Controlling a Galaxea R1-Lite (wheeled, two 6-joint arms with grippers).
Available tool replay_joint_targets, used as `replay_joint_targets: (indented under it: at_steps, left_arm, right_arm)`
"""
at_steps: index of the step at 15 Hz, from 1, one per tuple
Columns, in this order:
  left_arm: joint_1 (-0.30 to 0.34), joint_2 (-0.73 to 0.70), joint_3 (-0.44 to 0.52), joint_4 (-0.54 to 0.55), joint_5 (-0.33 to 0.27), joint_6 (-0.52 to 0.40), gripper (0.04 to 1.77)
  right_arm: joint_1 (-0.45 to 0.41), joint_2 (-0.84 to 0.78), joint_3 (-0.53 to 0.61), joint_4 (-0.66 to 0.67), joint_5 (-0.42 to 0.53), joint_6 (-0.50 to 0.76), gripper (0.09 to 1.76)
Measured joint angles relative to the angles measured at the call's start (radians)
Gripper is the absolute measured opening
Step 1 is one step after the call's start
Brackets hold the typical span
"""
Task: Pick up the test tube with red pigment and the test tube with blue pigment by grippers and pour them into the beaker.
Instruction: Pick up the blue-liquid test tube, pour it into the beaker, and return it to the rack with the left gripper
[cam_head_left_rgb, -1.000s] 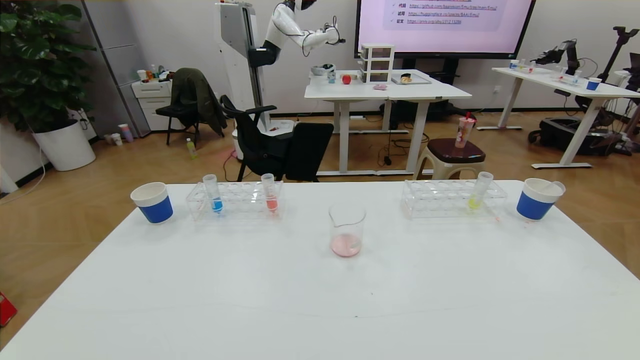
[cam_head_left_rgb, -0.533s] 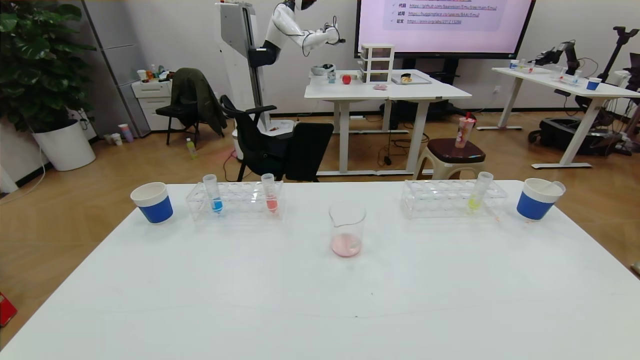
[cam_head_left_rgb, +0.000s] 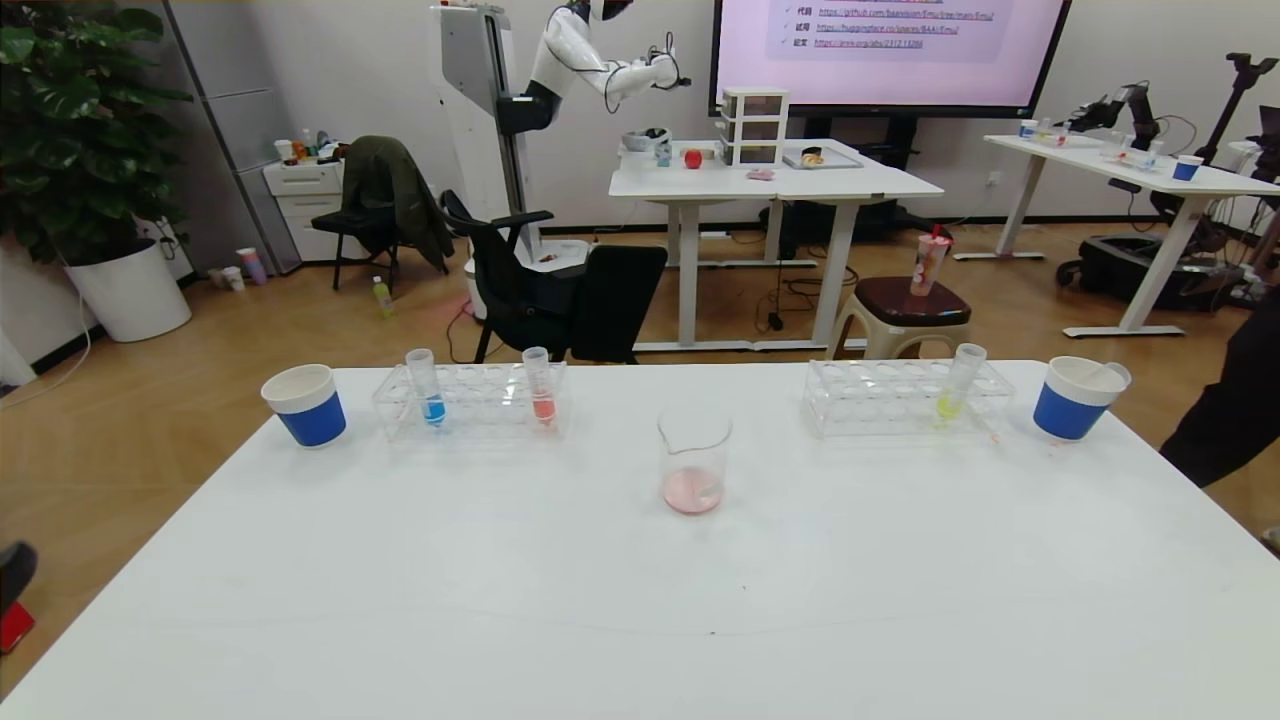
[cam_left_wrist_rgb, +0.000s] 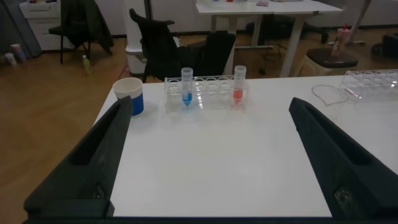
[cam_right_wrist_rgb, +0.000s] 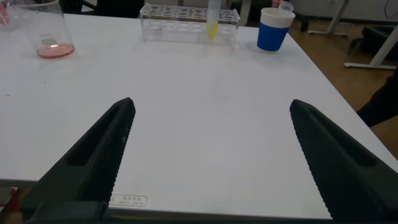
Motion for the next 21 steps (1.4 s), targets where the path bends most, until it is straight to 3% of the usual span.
replay_joint_targets:
  at_steps: [6,15,17,21]
  left_arm:
    - [0.011,0.599,-0.098,-0.454,0.003,-0.001,1.75]
    - [0.04,1.391,-0.14,-1.194,0.05,-0.007,1.75]
    - [0.043,1.511,-0.153,-1.289,0.056,-0.013,1.75]
    - [0.047,1.646,-0.223,-1.316,0.054,-0.049,1.75]
  right_arm:
    - [0.0,0.0,0.0,0.0,0.0,0.0,1.74]
    - [0.0,0.0,0.0,0.0,0.0,0.0,1.74]
    - [0.0,0.0,0.0,0.0,0.0,0.0,1.74]
    - [0.0,0.0,0.0,0.0,0.0,0.0,1.74]
